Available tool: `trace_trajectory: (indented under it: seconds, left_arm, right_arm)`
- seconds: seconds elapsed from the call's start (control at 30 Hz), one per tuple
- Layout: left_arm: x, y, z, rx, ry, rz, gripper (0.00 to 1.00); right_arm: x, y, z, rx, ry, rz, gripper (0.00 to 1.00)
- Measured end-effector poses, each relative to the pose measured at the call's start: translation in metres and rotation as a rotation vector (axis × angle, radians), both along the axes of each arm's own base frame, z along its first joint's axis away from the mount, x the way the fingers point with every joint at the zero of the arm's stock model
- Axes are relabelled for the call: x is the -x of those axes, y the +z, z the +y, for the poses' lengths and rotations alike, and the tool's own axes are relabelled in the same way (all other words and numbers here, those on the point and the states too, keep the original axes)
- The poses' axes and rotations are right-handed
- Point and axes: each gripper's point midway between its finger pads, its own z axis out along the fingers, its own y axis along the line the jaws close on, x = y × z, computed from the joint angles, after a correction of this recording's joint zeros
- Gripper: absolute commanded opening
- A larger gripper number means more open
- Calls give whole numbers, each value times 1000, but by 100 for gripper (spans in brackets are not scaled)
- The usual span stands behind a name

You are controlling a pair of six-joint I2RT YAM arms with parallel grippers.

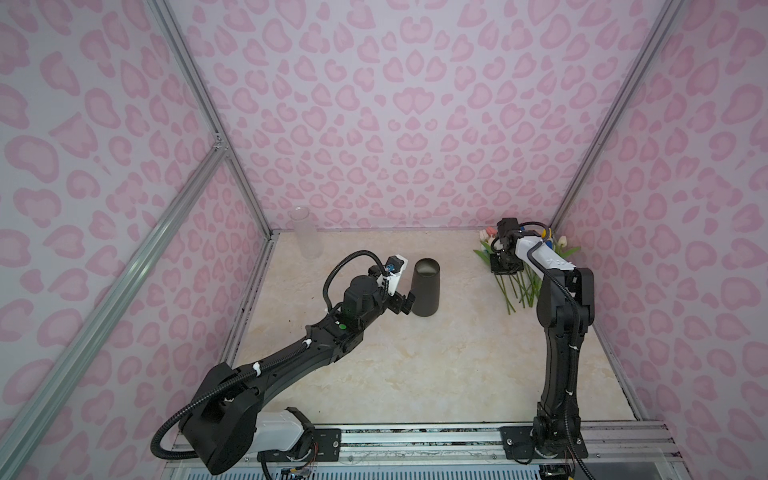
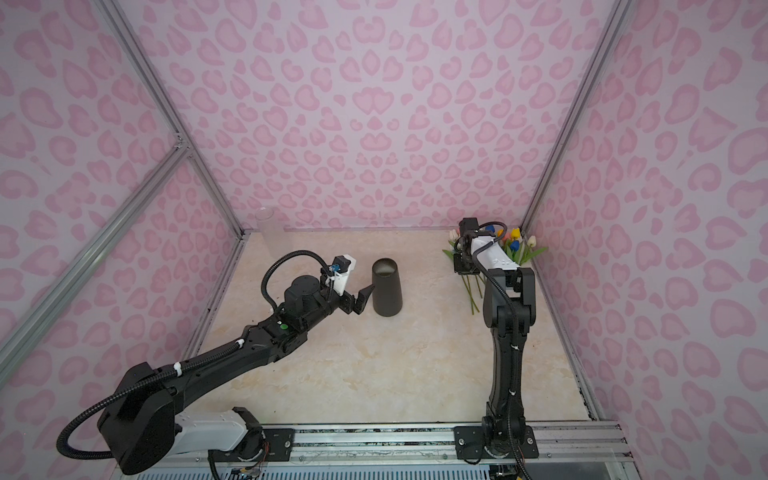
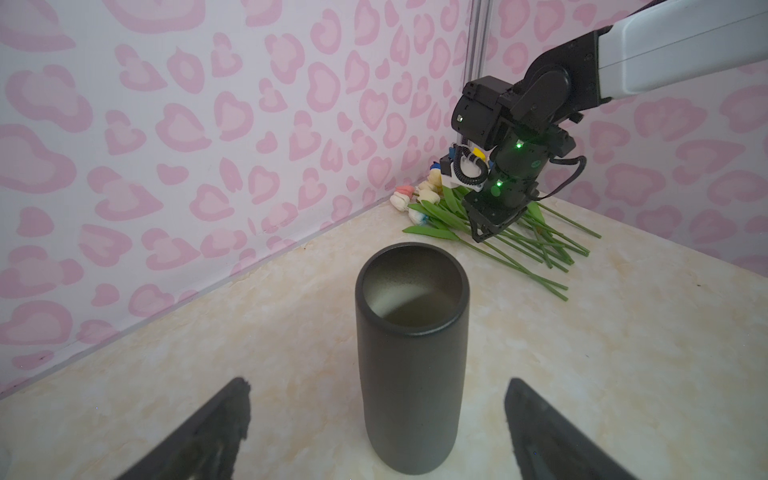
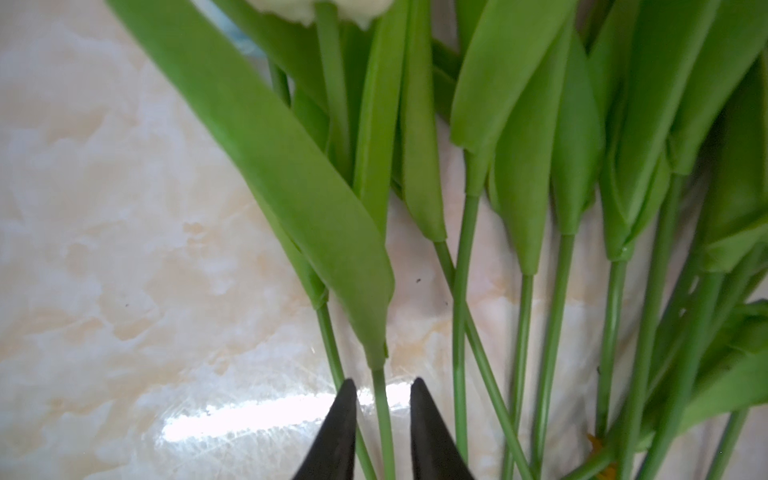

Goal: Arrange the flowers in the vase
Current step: 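Close the right gripper on a white tulip stem, then lift the white tulip with the right gripper and carry it over the vase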

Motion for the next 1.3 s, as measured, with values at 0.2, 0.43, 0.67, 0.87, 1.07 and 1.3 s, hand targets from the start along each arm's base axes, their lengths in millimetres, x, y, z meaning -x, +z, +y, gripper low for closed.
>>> trace_trajectory:
  seconds: [0.2,0.43,0.67,0.87,1.07,1.3]
  left_arm:
    - [0,-2,0,-3,0,3,97]
    - [1,-2,1,-8,1,9,97]
    - [0,-5,1,-12,1,14,97]
    - [0,-3,1,-11,2,12,96]
    - [7,16,12,23,25,-36,96]
    - [11,36,30,54,76,-105,96]
  right_arm:
    - [-6,-16,1,-10,7,21,3]
    - [-6,-11,1,-14,7,16,9]
    - [-7,9,2,-18,9,-19,0]
    - [1,30,5,-18,15,-35,0]
    - [12,111,25,-28,48,-186,0]
    - [38,209,54,-102,100,-428,0]
